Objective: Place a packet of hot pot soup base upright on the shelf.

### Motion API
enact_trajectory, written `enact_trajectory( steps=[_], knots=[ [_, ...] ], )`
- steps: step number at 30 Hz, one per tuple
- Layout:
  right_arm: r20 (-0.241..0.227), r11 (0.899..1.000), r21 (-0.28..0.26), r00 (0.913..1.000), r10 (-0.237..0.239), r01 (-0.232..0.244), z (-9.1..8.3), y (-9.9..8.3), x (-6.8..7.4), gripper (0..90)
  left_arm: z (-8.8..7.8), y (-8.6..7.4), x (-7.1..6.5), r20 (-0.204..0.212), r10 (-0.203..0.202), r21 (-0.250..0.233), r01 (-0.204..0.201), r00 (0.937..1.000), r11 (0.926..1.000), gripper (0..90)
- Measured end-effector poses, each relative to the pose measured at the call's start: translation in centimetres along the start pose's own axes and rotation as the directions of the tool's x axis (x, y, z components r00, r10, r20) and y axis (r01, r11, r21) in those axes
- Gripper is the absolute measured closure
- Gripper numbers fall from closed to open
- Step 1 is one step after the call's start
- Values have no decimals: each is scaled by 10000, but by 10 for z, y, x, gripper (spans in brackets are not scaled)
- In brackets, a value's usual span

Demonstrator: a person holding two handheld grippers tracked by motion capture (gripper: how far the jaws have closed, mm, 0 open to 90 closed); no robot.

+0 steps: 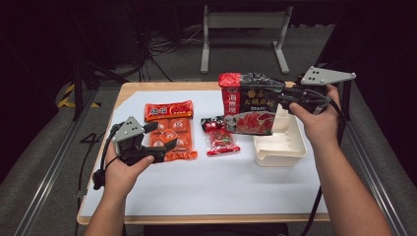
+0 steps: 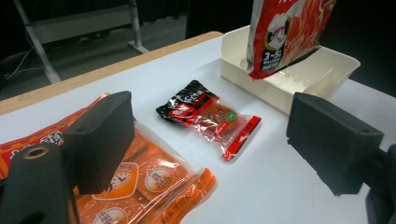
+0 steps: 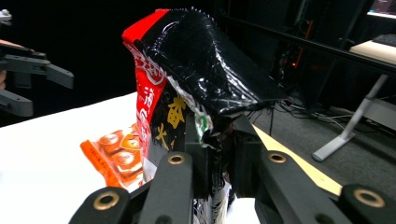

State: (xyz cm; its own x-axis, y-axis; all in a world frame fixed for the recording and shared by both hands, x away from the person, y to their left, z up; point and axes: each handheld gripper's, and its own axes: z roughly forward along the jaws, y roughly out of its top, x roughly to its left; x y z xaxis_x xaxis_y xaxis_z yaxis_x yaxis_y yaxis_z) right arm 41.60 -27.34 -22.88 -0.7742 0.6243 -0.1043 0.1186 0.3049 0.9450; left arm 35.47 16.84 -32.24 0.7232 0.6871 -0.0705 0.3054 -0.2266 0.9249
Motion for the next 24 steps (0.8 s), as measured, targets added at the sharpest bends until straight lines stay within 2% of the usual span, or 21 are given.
enact_trajectory(
  steps=[13, 16, 24],
  knots=[
    [462, 9998, -74, 9988, -181, 185, -7, 3, -29, 801, -4, -9, 13, -412, -416, 233, 426, 9983, 9988, 143],
    [666, 9996, -125, 9975, -234, 243, -9, 1, -42, 801, -6, -13, 16, -515, -570, 355, 589, 9970, 9976, 141],
    [980, 9988, -184, 9942, -434, 454, -10, -2, -62, 800, -11, -21, 21, -720, -710, 495, 747, 9949, 9960, 141]
  ],
)
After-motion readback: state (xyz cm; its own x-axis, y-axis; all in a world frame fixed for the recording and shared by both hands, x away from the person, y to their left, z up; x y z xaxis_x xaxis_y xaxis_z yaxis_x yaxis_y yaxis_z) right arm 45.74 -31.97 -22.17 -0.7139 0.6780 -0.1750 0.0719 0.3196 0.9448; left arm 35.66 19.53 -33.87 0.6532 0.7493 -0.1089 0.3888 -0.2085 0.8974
